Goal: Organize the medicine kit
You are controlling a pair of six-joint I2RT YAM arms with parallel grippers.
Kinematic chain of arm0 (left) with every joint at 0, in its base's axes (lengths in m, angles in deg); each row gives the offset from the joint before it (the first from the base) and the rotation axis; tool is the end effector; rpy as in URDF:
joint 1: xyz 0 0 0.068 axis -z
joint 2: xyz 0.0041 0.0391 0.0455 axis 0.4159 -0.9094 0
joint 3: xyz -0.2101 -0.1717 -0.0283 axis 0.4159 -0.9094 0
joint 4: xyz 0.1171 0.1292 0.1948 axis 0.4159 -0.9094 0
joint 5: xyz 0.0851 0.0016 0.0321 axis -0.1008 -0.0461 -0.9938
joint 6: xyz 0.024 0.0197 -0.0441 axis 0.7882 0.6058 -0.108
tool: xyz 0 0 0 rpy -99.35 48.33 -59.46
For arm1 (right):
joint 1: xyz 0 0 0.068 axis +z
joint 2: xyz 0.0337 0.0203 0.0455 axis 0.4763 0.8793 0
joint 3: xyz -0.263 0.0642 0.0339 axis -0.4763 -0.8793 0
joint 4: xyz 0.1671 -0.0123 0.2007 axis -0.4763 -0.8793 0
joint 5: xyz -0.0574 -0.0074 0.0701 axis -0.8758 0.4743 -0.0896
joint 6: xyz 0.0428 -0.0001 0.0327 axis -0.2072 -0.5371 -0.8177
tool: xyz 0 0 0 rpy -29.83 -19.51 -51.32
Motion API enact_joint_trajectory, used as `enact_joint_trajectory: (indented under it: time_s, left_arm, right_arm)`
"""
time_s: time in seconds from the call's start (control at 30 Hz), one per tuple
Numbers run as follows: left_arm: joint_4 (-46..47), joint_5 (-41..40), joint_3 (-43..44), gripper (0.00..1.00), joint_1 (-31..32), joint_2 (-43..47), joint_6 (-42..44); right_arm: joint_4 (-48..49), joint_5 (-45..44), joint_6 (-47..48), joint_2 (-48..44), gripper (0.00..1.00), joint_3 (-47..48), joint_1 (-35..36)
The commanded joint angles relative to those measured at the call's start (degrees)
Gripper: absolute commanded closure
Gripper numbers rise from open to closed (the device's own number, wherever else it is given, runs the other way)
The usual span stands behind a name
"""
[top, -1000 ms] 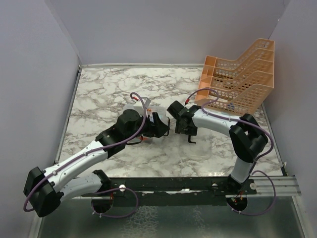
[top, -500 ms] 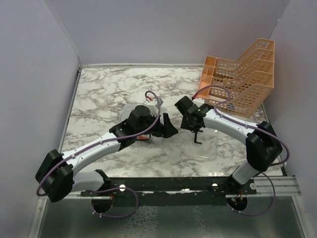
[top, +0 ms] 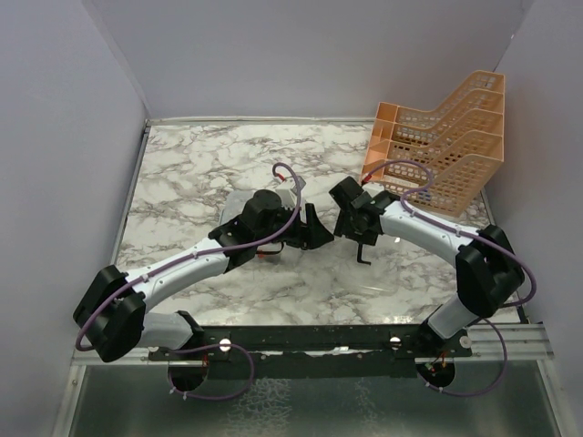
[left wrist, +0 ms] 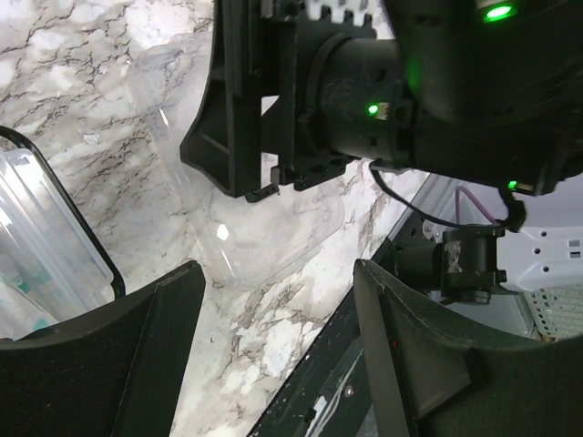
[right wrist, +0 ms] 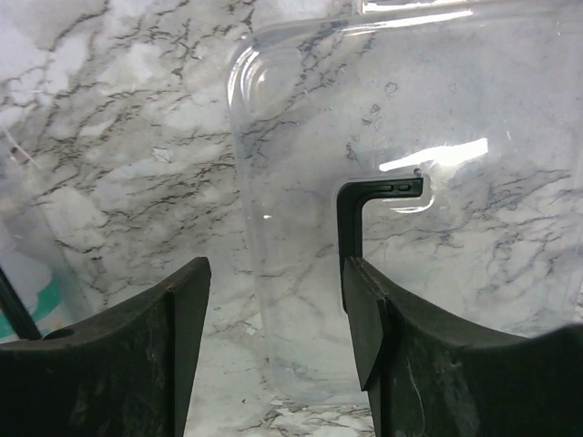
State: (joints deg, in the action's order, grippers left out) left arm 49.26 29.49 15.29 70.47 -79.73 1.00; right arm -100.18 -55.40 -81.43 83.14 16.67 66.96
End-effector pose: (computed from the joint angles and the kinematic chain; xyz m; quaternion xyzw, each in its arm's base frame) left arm 0.1951 -0.2160 0.2666 0.1109 0.8146 -0.4714 0.3191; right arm 0.2436 0.1779 0.2158 0.1670 0.9571 -0.0058 0.2367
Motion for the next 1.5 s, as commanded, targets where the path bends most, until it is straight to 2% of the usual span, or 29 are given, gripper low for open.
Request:
enact_joint_trajectory:
  time_s: [0.0, 0.3, 0.53, 0.73, 0.87, 0.97, 1.07, 1.17, 1.3, 1.4, 1.47]
  left_arm:
    - [4.0, 1.7, -0.8, 0.32, 0.4, 0.2, -1.0]
    - [5.1, 2.9, -1.3, 0.33, 0.6, -1.6, -1.1]
    - [-4.6, -3.7, 1.7, 0.33, 0.7, -4.1, 0.4]
    - [-14.7, -14.3, 2.6, 0.35, 0.7, -4.0, 1.3]
    - [-20.8, -21.4, 3.3, 0.37, 0.7, -3.8, 0.4]
    - [-22.0, -23.5, 3.3, 0.37, 0.7, -3.5, -0.3]
    - [-22.4, -24.0, 3.5, 0.37, 0.7, -3.8, -0.6]
    - [-22.5, -23.9, 3.7, 0.36, 0.7, -4.0, -0.7]
    - [-18.6, -18.1, 3.5, 0.33, 0.7, -3.2, 1.0]
    - [-12.1, -11.4, 1.6, 0.32, 0.7, -1.7, 1.9]
    - [-7.3, -7.5, -0.3, 0.31, 0.8, -0.7, 1.8]
  right_arm:
    - [-2.3, -2.3, -1.9, 2.5, 0.38, -0.5, -0.7]
    - [-1.2, -1.1, -1.6, 4.5, 0.28, -1.3, -1.3]
    - [1.1, 0.8, -0.8, 4.2, 0.25, -3.0, -1.4]
    - [2.7, 2.0, 0.2, 5.1, 0.26, -3.4, -1.4]
    - [3.0, 1.4, 0.5, 5.7, 0.34, -2.8, -1.3]
    - [1.7, 0.5, 0.3, 6.2, 0.38, -1.6, -1.4]
    - [1.3, -0.1, 0.4, 6.3, 0.38, -1.1, -1.4]
    - [1.1, 0.5, 0.3, 7.2, 0.33, -0.9, -1.3]
    - [0.5, 0.2, -0.5, 8.8, 0.29, -1.1, -1.4]
    - [0.3, -0.4, -1.1, 9.7, 0.3, -1.2, -1.3]
    - [0.9, -0.5, -0.9, 9.9, 0.37, -1.4, -1.3]
